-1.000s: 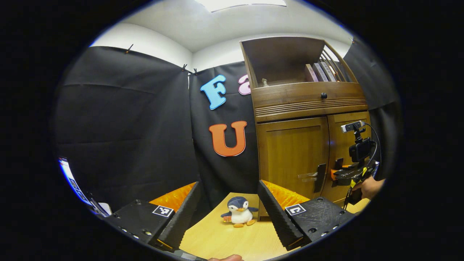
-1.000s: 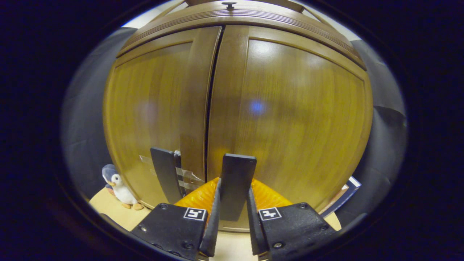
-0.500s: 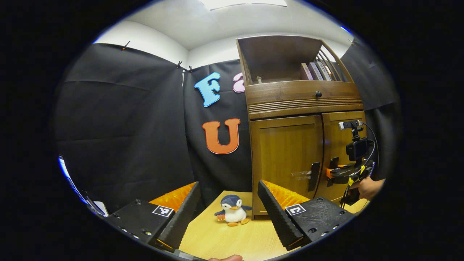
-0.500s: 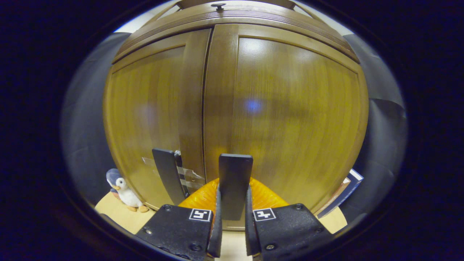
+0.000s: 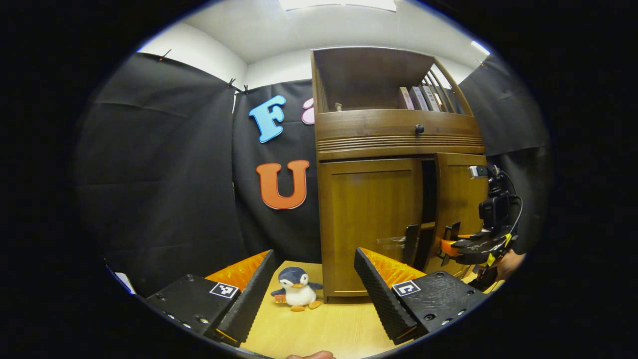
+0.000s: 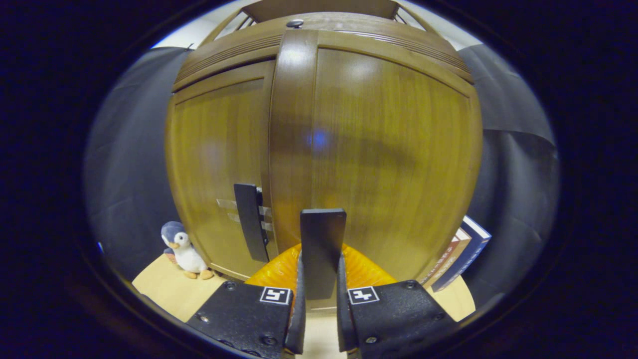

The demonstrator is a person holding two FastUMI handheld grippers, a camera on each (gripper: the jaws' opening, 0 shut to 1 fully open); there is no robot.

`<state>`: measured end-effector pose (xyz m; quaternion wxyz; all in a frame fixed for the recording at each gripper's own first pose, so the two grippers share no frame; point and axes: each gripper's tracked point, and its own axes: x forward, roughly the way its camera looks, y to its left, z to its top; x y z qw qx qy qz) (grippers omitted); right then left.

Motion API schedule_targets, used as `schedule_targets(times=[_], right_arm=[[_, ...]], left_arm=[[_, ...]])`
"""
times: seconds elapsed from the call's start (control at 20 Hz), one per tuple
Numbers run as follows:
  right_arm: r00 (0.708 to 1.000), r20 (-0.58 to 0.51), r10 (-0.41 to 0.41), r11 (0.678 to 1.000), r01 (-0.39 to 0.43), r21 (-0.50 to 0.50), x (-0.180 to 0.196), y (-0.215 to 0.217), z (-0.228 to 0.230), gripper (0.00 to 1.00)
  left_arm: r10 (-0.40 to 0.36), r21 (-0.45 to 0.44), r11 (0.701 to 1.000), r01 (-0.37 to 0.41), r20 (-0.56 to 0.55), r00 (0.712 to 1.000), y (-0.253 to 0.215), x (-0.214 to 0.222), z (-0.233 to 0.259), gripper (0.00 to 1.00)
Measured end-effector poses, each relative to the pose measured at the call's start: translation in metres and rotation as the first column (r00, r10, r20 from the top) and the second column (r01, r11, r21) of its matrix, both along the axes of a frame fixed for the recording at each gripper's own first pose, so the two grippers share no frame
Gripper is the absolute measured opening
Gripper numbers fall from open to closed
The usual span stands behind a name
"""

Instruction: Open the right door of the double-door shoe cabinet with the right hand, and open the left door with the left hand.

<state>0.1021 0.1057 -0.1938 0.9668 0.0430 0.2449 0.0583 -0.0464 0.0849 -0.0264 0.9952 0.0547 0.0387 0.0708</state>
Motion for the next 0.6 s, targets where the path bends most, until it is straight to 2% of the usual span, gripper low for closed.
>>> schedule_targets(times=[0.3,0.6], right_arm=[[1.0,-0.003,0.002,1.0,-0.002,0.01,-0.035,-0.018,0.005,0.29],[0.999,-0.014,-0.036,0.999,0.036,-0.004,-0.075,-0.049,0.008,0.28]], left_arm=[[-0.071,-0.018,0.997,0.07,-0.02,0.997,-0.031,0.013,-0.008,0.96],[-0.171,-0.024,0.985,0.17,-0.045,0.984,-0.066,0.024,-0.016,0.96]])
